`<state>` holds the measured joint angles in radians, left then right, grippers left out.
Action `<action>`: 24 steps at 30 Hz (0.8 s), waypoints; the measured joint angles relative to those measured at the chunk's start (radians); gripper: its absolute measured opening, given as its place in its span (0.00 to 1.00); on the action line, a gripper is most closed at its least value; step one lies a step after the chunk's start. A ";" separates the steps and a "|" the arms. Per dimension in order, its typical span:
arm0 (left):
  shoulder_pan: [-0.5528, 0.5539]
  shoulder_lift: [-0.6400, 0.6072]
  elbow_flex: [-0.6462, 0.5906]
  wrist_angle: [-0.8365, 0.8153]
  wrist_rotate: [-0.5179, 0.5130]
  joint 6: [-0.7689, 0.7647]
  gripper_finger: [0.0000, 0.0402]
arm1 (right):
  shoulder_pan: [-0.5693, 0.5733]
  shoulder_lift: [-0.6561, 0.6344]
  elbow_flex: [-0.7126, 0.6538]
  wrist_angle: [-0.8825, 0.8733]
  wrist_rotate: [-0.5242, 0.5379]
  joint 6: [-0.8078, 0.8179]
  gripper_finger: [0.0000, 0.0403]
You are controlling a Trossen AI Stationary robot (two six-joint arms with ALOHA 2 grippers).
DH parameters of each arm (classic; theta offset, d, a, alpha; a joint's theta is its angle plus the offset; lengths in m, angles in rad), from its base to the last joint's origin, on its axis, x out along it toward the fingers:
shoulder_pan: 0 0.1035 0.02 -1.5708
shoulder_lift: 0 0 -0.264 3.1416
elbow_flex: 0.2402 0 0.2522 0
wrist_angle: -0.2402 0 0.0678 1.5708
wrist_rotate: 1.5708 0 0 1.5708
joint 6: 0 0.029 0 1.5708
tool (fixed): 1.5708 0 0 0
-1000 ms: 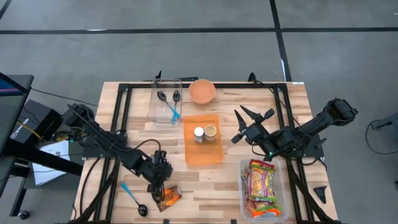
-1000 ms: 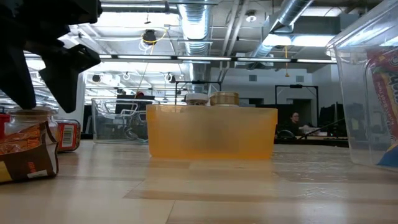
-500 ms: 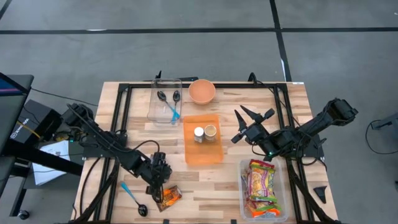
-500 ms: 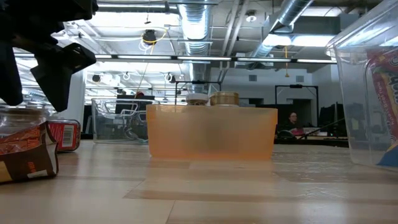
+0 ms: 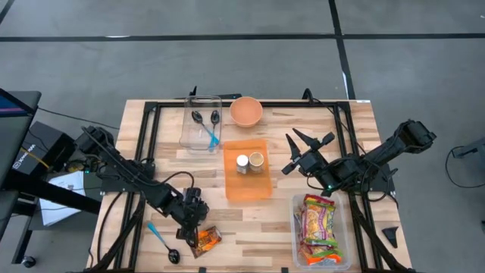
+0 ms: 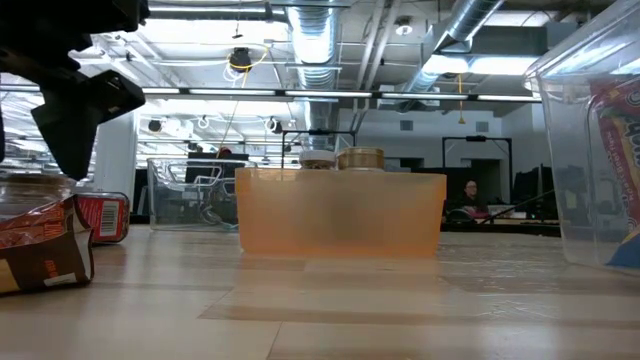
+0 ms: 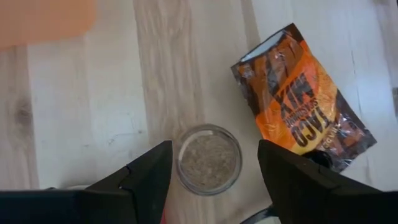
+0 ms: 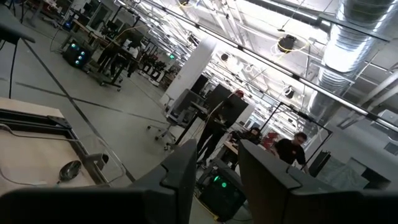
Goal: Pick & Place Food Item
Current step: Put the brown seasoning bottle into the orange bin
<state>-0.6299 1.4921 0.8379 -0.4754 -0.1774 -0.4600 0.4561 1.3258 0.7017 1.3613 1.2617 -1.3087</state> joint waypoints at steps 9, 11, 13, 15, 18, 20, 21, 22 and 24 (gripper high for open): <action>-0.003 0.006 0.000 0.001 -0.032 -0.011 0.58 | 0.000 0.000 0.000 -0.008 0.000 0.000 0.28; -0.008 0.018 0.000 -0.003 -0.021 -0.012 0.58 | 0.000 0.000 0.000 -0.011 0.003 0.000 0.28; -0.015 0.035 0.000 -0.001 -0.005 -0.012 0.58 | 0.000 0.000 0.000 -0.015 0.005 0.000 0.28; -0.022 0.048 0.000 -0.004 -0.007 -0.012 0.58 | 0.000 0.000 0.000 -0.016 0.007 0.000 0.28; -0.027 0.061 0.000 -0.004 -0.026 -0.012 0.58 | 0.000 0.000 0.000 -0.016 0.007 0.000 0.28; -0.027 0.062 0.000 -0.004 -0.036 -0.011 0.58 | 0.000 0.000 0.000 -0.016 0.007 0.000 0.28; -0.027 0.062 0.000 -0.002 -0.036 -0.011 0.58 | 0.000 0.000 0.000 -0.016 0.007 0.000 0.28; -0.027 0.062 0.000 -0.002 -0.036 -0.011 0.58 | 0.000 0.000 0.000 -0.016 0.007 0.000 0.28; -0.027 0.062 0.000 -0.003 -0.037 -0.011 0.58 | 0.000 0.000 0.000 -0.016 0.007 0.000 0.28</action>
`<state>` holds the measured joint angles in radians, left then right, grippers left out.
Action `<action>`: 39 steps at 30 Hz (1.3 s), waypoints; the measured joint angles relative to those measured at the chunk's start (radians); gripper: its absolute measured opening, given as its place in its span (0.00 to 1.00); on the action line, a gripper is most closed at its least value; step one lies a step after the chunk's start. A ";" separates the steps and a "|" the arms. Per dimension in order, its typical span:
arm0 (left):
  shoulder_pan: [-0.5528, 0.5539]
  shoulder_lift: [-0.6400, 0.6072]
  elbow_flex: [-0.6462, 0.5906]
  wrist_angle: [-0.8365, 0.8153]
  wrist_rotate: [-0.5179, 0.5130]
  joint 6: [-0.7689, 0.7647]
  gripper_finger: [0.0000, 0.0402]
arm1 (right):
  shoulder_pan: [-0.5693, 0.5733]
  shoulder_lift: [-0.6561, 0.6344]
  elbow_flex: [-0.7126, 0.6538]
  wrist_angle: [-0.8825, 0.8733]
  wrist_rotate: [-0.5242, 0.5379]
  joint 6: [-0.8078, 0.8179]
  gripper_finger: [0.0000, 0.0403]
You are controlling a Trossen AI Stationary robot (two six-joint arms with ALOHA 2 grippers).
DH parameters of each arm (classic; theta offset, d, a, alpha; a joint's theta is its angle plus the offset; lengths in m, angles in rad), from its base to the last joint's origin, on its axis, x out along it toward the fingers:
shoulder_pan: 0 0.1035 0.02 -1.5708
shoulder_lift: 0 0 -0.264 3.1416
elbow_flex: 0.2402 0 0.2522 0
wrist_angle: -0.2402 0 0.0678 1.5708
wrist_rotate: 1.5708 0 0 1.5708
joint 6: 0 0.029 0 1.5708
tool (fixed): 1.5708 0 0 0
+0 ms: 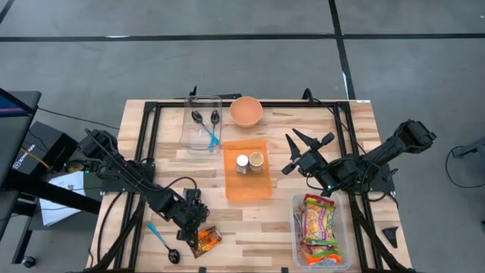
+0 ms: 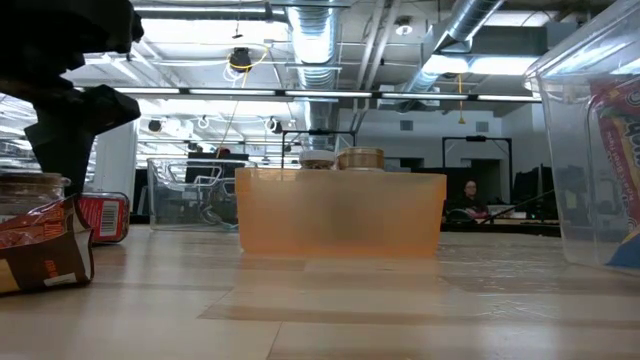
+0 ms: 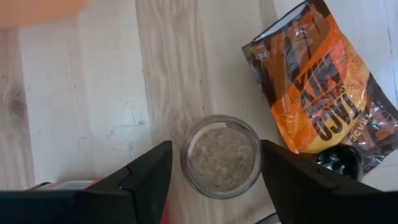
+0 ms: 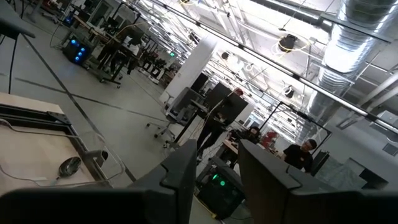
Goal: Pick & Place Food Item
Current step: Put the brown seasoning bottle into the orange bin
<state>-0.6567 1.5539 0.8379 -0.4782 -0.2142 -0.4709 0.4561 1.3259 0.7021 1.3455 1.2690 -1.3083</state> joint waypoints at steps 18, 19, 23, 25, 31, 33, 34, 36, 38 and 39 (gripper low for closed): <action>0.022 -0.066 0.000 0.014 -0.094 -0.003 0.42 | 0.000 0.000 0.000 0.001 0.005 0.000 0.28; 0.027 -0.083 0.000 0.018 -0.101 -0.003 0.42 | 0.000 0.000 0.000 0.001 0.005 0.000 0.28; 0.059 -0.157 0.000 0.070 -0.129 0.022 0.42 | 0.000 0.000 0.000 0.001 0.008 0.000 0.28; 0.082 -0.191 0.000 0.131 -0.130 0.063 0.42 | 0.000 0.000 0.000 0.000 0.008 0.000 0.28; 0.197 -0.223 0.001 0.301 -0.126 0.246 0.42 | 0.000 0.000 0.000 0.001 0.008 0.000 0.28; 0.257 -0.208 0.001 0.347 -0.092 0.300 0.42 | 0.000 0.000 0.000 0.000 0.008 0.000 0.28; 0.286 -0.202 0.001 0.361 -0.080 0.322 0.42 | 0.000 0.000 0.000 0.001 0.008 0.000 0.28; 0.349 -0.186 0.001 0.405 -0.043 0.353 0.42 | 0.000 0.000 0.000 0.000 0.008 0.000 0.28; 0.414 -0.165 0.001 0.429 0.013 0.361 0.42 | 0.000 0.000 0.000 0.001 0.008 0.000 0.28; 0.445 -0.153 0.001 0.435 0.045 0.361 0.42 | 0.000 0.000 0.000 0.001 0.009 0.000 0.28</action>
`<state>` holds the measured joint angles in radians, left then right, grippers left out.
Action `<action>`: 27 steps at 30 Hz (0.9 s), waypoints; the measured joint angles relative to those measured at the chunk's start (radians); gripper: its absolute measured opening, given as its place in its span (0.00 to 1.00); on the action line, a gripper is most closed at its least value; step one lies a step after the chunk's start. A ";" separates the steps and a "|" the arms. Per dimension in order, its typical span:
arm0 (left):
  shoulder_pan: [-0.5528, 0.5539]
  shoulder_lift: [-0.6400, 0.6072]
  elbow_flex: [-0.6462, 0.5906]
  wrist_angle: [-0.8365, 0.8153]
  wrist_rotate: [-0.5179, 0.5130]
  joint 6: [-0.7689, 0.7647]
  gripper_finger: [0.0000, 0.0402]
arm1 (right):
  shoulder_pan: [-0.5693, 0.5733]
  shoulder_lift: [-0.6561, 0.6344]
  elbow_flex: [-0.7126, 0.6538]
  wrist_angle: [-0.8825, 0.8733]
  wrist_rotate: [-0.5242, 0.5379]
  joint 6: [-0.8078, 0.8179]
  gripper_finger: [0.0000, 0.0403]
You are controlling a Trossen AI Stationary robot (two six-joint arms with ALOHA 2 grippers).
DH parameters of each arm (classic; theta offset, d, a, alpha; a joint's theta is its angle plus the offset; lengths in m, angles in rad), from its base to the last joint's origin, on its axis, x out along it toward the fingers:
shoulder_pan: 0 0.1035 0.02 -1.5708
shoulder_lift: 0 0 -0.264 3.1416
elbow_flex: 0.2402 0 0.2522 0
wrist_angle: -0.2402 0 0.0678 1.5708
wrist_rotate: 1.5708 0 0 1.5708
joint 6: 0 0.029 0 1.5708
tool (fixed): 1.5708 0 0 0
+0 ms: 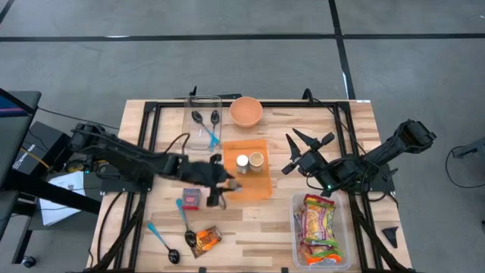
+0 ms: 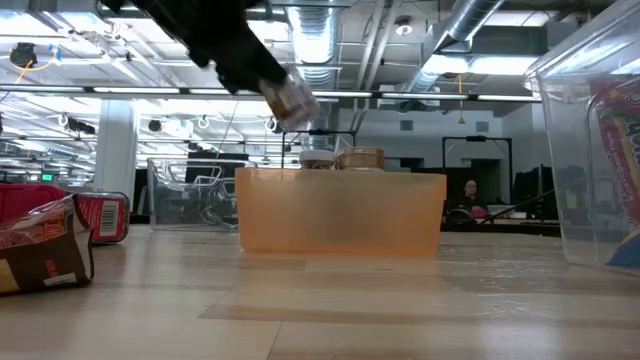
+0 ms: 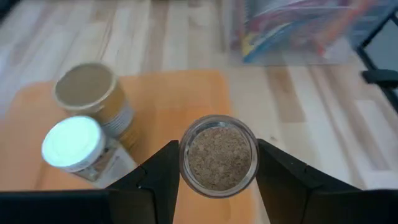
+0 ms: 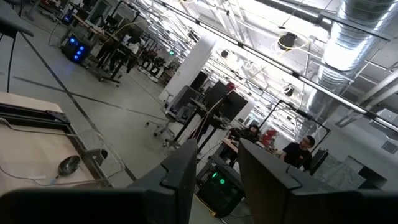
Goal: Pick & Place Food Item
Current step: Put the brown seasoning bottle into the orange bin
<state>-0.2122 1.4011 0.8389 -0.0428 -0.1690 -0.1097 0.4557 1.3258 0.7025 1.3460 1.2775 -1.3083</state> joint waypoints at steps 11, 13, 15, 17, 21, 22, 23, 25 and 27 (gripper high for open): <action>0.125 0.129 -0.001 0.025 0.097 -0.002 0.42 | 0.000 0.000 0.000 0.000 0.002 -0.004 0.28; 0.125 0.136 -0.001 0.024 0.096 -0.016 0.42 | 0.000 0.000 0.000 -0.001 0.002 -0.004 0.28; 0.125 0.142 -0.001 0.028 0.086 -0.036 0.42 | 0.000 0.000 0.000 0.000 0.002 -0.004 0.28; 0.125 0.150 0.000 0.020 0.071 -0.047 0.42 | 0.000 0.000 0.000 -0.001 0.002 -0.004 0.28; 0.122 0.183 0.000 0.022 0.068 -0.055 0.42 | 0.000 0.000 0.000 -0.001 0.002 -0.003 0.28; 0.120 0.194 0.000 0.028 0.067 -0.055 0.42 | 0.000 0.000 0.000 0.000 0.002 -0.003 0.28; 0.118 0.207 0.000 0.029 0.066 -0.055 0.42 | 0.000 0.000 0.000 -0.001 0.002 -0.003 0.28; 0.114 0.223 0.000 0.024 0.064 -0.060 0.42 | 0.000 0.000 0.000 -0.001 0.002 -0.003 0.28; 0.113 0.237 -0.001 0.043 0.065 -0.075 0.42 | 0.000 0.000 0.000 -0.001 0.002 -0.003 0.28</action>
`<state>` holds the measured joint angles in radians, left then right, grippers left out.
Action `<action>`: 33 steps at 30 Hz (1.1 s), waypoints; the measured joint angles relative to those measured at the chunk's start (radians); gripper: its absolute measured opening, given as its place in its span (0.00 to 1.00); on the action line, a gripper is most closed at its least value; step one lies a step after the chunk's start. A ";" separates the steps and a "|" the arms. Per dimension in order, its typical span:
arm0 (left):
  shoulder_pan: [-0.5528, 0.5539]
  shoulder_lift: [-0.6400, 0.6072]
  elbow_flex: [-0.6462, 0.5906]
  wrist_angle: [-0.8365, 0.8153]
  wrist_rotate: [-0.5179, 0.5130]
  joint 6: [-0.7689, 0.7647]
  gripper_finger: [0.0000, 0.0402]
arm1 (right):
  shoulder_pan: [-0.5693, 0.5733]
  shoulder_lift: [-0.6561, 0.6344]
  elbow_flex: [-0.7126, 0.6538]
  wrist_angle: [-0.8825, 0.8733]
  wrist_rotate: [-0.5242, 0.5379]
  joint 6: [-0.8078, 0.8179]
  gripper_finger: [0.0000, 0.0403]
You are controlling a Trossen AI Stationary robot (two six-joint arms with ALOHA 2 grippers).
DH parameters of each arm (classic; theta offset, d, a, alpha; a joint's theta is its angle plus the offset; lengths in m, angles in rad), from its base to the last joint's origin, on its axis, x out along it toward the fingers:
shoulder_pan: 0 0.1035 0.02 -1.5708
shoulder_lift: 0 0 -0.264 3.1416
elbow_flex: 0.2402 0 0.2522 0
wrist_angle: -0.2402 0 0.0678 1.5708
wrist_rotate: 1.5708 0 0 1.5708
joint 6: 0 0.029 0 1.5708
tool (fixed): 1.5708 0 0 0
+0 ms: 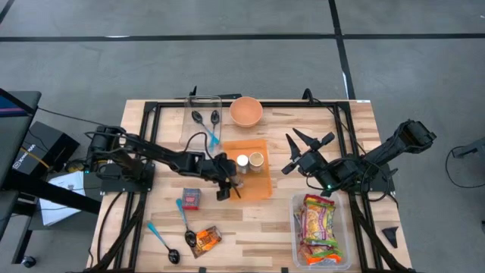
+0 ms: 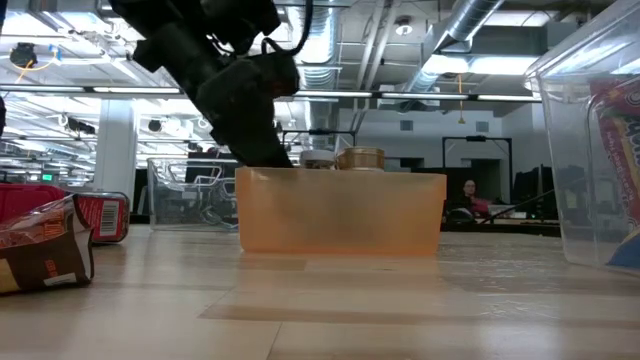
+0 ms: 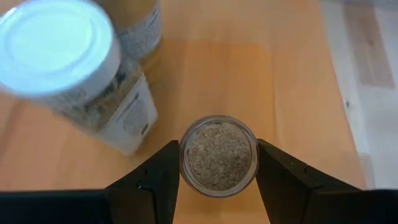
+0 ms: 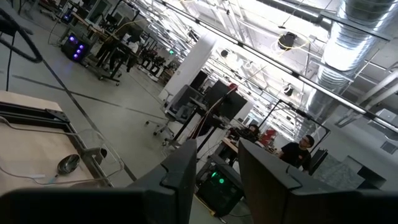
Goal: Pick & Place Food Item
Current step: Put the brown seasoning bottle into the orange bin
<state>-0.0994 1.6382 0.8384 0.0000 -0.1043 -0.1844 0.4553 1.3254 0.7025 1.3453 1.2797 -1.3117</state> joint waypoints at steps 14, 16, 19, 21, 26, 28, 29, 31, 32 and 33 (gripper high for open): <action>0.005 0.013 0.003 -0.029 -0.038 -0.016 0.42 | -0.007 0.000 0.000 -0.006 0.000 0.003 0.28; 0.010 0.013 0.003 -0.028 -0.045 -0.016 0.42 | -0.007 0.000 0.000 -0.006 0.000 0.003 0.28; 0.016 0.013 0.003 -0.036 -0.045 -0.016 0.42 | -0.007 0.000 0.000 -0.006 0.000 0.003 0.28; 0.017 0.013 0.003 -0.049 -0.045 -0.015 0.42 | -0.007 0.000 0.000 -0.006 0.000 0.003 0.28; 0.017 0.012 0.003 -0.050 -0.046 -0.015 0.47 | -0.007 0.000 0.000 -0.006 0.000 0.003 0.28; 0.017 0.012 0.003 -0.050 -0.066 -0.015 0.53 | -0.007 0.000 0.000 -0.006 0.001 0.003 0.28; 0.017 0.012 0.003 -0.050 -0.078 -0.015 0.55 | -0.007 0.000 0.000 -0.006 0.001 0.003 0.28; 0.017 0.012 0.003 -0.051 -0.095 -0.015 0.57 | -0.007 0.000 0.000 -0.006 0.001 0.003 0.28; 0.017 0.012 0.003 -0.051 -0.102 -0.015 0.58 | -0.007 0.000 0.000 -0.006 0.001 0.003 0.28; 0.017 0.012 0.003 -0.051 -0.110 -0.015 0.58 | -0.007 0.000 0.000 -0.006 0.001 0.003 0.28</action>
<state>-0.0826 1.6501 0.8417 -0.0513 -0.2145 -0.1997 0.4484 1.3254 0.7025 1.3388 1.2804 -1.3087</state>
